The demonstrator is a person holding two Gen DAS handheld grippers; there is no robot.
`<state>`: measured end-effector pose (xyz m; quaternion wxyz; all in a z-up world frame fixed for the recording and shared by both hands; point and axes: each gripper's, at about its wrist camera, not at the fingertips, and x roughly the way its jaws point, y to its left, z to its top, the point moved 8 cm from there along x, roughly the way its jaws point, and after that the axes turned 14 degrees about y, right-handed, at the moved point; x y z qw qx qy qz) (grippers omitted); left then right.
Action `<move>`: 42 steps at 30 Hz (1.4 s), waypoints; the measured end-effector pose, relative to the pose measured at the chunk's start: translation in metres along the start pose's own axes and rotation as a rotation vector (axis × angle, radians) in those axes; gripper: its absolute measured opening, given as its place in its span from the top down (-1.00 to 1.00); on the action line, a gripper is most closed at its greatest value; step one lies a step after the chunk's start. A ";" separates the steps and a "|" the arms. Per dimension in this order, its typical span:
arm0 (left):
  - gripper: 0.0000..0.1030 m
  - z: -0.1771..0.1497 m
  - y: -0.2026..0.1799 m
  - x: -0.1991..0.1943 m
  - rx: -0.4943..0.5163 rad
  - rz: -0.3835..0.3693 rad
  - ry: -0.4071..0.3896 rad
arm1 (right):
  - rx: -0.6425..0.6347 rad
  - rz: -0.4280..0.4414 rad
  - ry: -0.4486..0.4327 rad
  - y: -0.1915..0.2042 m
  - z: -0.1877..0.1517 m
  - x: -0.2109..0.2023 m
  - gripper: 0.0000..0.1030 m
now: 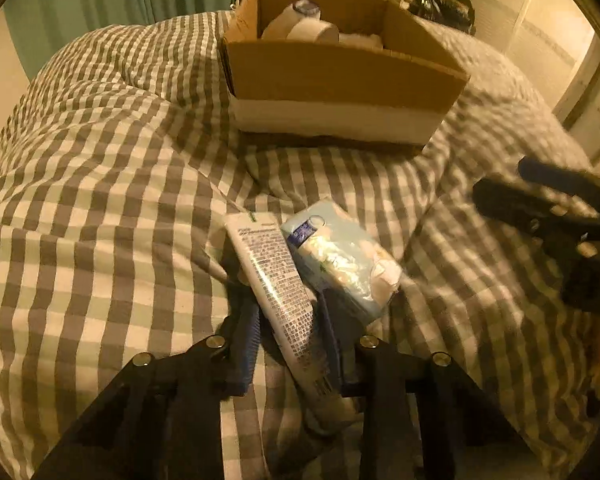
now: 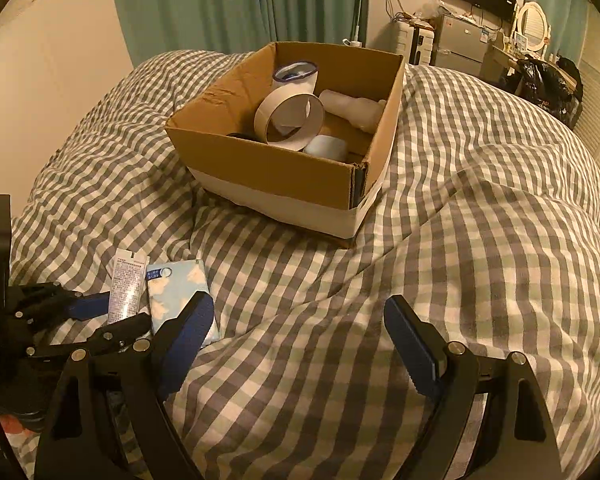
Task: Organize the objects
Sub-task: 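Grasp the white toothpaste tube with the left gripper, then grasp the pale blue tissue pack with the right gripper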
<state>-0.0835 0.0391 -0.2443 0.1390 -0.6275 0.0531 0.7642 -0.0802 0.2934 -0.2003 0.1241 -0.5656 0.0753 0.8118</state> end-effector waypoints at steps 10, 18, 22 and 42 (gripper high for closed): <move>0.65 0.018 0.024 -0.046 -0.041 0.075 -0.144 | -0.055 0.008 0.012 0.017 0.003 0.005 -0.69; 0.68 0.027 0.055 -0.067 -0.065 0.148 -0.200 | -0.167 0.097 0.066 0.062 0.009 0.025 -0.69; 0.68 0.029 0.067 -0.067 -0.084 0.160 -0.200 | -0.205 0.132 0.130 0.083 0.011 0.047 -0.69; 0.68 0.027 0.070 -0.059 -0.080 0.160 -0.186 | -0.310 0.002 0.109 0.107 -0.003 0.048 0.02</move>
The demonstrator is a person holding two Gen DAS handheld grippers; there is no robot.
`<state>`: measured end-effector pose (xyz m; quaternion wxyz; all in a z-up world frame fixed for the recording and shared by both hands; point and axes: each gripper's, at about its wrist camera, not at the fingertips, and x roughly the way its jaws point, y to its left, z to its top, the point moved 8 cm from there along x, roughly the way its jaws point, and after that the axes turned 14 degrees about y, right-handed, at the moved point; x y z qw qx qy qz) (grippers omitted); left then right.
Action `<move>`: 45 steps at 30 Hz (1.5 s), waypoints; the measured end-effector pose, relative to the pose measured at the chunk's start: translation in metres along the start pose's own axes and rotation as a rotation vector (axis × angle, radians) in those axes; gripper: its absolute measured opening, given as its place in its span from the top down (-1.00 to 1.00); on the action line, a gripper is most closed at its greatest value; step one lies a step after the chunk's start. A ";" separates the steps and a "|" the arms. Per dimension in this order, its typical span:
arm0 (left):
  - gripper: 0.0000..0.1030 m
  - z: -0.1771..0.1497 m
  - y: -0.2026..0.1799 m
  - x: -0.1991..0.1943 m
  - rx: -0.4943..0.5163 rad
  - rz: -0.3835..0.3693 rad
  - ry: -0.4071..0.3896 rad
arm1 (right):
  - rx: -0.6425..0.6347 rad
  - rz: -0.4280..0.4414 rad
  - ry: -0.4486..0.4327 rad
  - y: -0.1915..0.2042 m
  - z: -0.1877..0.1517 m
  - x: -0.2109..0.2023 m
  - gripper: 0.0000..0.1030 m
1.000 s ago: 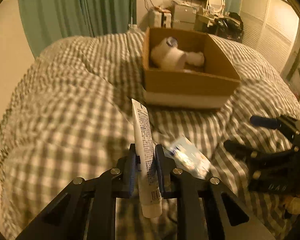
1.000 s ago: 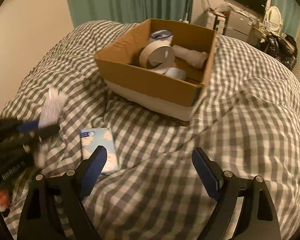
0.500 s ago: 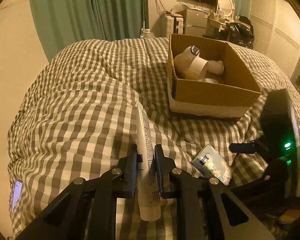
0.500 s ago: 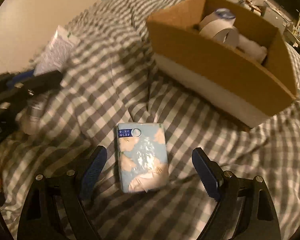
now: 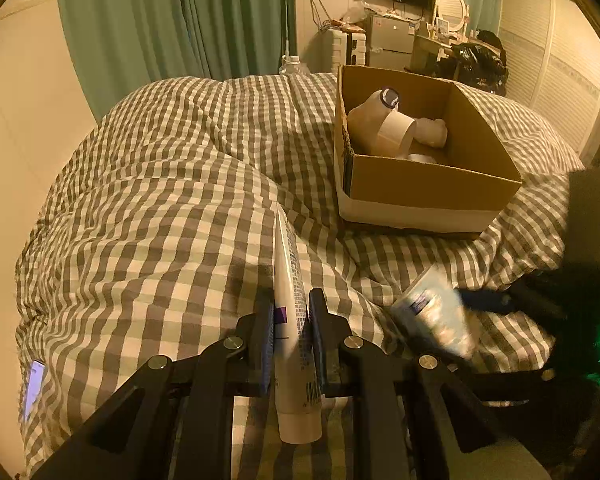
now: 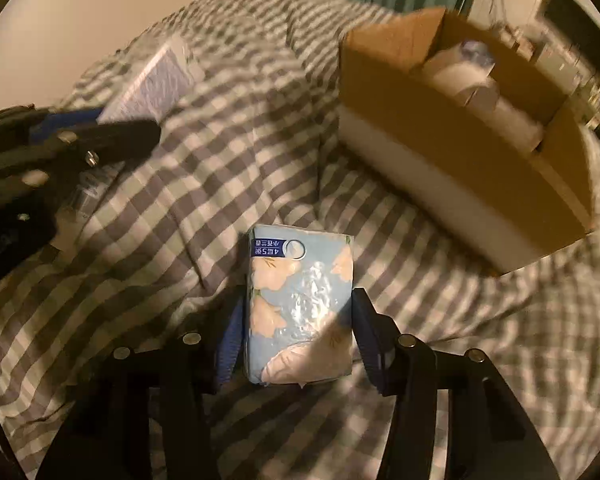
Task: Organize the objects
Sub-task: 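Carry the toothpaste tube with the left gripper while the right gripper carries the tissue pack to the box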
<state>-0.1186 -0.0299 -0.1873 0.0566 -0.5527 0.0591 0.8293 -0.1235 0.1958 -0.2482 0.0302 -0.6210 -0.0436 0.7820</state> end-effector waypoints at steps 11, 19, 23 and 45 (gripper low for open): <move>0.68 0.013 -0.016 -0.031 0.054 0.036 -0.078 | 0.035 -0.165 -0.152 -0.025 0.004 -0.064 0.03; 0.68 0.049 -0.034 -0.062 0.108 0.061 -0.188 | 0.075 -0.237 -0.265 -0.056 0.021 -0.121 0.04; 0.68 0.072 -0.044 -0.073 0.124 0.060 -0.229 | 0.098 -0.274 -0.311 -0.074 0.031 -0.144 0.04; 0.68 0.196 -0.072 -0.023 0.148 0.038 -0.261 | 0.227 -0.218 -0.346 -0.171 0.126 -0.133 0.04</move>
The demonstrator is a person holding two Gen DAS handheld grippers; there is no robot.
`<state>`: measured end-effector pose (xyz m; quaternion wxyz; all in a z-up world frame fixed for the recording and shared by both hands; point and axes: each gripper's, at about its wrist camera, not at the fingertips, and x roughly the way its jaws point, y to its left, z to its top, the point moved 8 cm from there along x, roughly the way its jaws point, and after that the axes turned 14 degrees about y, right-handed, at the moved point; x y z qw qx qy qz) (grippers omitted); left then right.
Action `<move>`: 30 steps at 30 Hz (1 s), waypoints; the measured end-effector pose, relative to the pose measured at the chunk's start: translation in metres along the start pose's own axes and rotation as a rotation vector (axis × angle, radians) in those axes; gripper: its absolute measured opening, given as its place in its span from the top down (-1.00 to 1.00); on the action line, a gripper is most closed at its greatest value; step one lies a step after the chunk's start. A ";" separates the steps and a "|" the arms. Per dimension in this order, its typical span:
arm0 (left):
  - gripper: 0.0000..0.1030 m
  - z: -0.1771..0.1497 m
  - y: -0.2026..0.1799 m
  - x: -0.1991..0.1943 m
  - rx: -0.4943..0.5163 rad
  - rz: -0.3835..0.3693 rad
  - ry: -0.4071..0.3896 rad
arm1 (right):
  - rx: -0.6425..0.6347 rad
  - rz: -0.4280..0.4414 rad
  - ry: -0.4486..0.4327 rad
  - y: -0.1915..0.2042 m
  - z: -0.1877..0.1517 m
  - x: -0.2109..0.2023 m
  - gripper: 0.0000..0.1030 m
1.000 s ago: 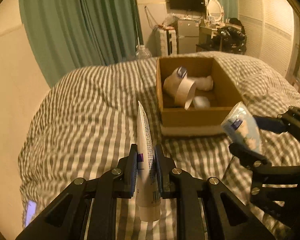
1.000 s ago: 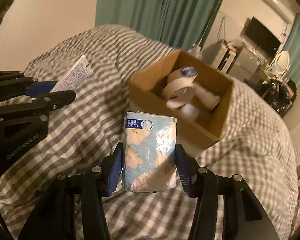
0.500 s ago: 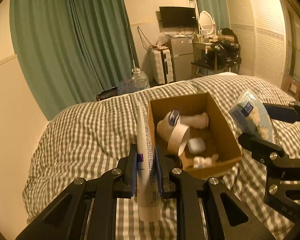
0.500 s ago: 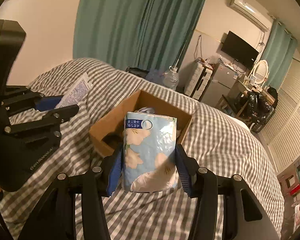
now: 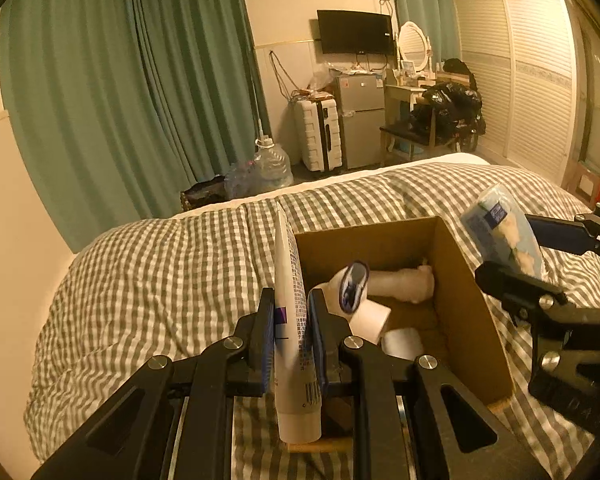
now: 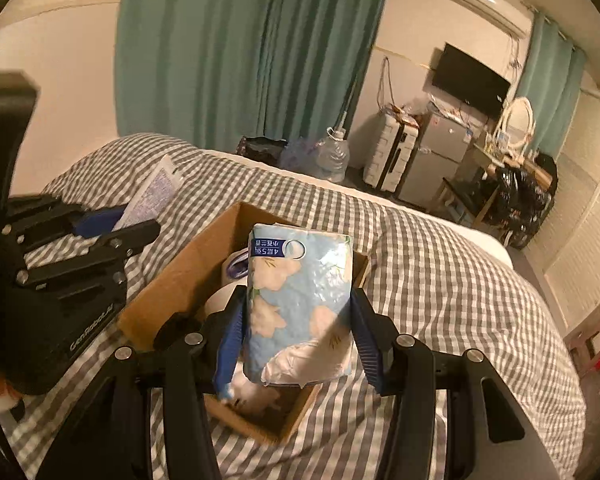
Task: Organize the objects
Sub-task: 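Carry the toothpaste tube with the left gripper while the right gripper carries the tissue pack to the box, then open both grippers to release the tube and tissue pack into the box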
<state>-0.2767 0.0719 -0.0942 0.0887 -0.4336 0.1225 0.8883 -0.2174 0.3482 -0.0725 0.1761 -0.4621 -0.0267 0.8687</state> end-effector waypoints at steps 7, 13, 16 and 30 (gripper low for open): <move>0.68 0.007 -0.004 0.048 -0.004 -0.024 0.053 | 0.043 0.030 0.031 -0.014 0.017 0.043 0.04; 0.68 0.002 -0.014 0.081 0.001 -0.054 0.090 | 0.085 0.053 0.070 -0.023 0.020 0.081 0.03; 0.68 -0.001 -0.019 0.091 0.008 -0.052 0.101 | 0.088 0.058 0.085 -0.024 0.018 0.093 0.02; -0.46 -0.017 -0.033 0.081 0.092 0.003 0.113 | 0.116 0.049 0.067 -0.031 0.009 0.075 -0.43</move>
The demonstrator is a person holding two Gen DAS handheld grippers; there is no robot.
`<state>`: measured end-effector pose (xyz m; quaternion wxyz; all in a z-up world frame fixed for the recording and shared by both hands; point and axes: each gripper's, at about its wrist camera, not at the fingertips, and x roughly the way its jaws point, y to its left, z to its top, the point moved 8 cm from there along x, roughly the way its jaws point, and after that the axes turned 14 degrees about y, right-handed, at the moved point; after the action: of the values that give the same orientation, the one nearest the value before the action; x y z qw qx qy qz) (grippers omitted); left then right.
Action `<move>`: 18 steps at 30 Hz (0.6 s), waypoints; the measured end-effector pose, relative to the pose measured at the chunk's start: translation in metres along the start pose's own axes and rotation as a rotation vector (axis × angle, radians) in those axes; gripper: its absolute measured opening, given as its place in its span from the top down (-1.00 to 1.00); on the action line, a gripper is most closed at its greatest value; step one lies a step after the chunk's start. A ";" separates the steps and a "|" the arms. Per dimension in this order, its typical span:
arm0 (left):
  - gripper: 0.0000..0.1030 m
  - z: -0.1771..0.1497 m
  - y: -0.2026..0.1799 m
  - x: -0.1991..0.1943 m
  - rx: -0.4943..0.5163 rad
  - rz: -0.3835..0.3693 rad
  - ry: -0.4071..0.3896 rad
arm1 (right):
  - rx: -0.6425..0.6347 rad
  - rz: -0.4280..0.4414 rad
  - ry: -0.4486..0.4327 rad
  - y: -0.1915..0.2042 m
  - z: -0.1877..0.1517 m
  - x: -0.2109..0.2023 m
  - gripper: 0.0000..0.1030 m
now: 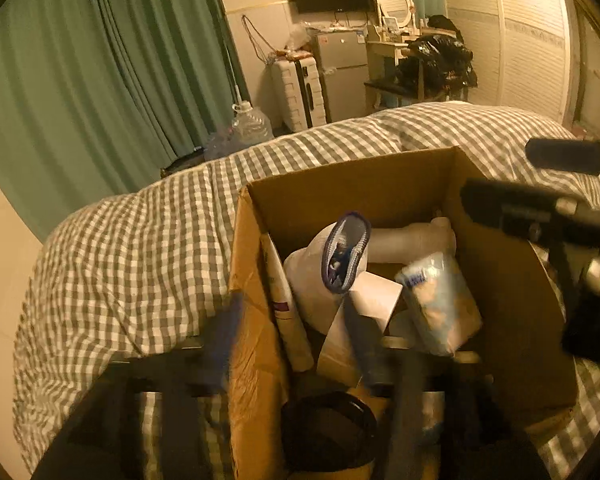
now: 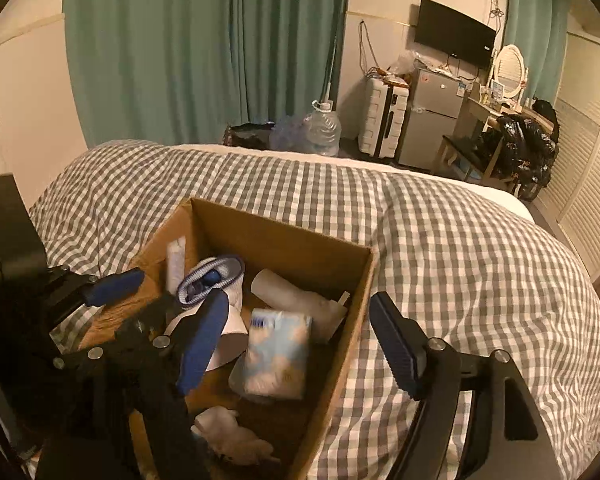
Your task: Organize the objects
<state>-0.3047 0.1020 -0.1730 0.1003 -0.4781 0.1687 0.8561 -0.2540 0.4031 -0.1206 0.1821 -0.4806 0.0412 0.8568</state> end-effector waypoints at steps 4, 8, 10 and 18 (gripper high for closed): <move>-0.61 -0.006 0.001 -0.025 -0.008 0.003 -0.045 | 0.008 -0.031 -0.039 -0.005 0.001 -0.031 -0.44; -0.71 -0.009 0.008 -0.059 -0.029 0.008 -0.083 | 0.019 -0.057 -0.095 -0.012 0.004 -0.072 -0.56; -0.73 -0.006 0.011 -0.076 -0.029 0.011 -0.111 | 0.027 -0.066 -0.120 -0.012 0.002 -0.095 -0.59; -0.85 -0.010 0.034 -0.160 -0.073 0.044 -0.243 | 0.041 -0.121 -0.213 -0.005 -0.008 -0.177 -0.77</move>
<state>-0.2241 0.0654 -0.0351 0.0838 -0.3705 0.1342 0.9152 -0.1626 0.3573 0.0238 0.2464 -0.3846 0.0101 0.8895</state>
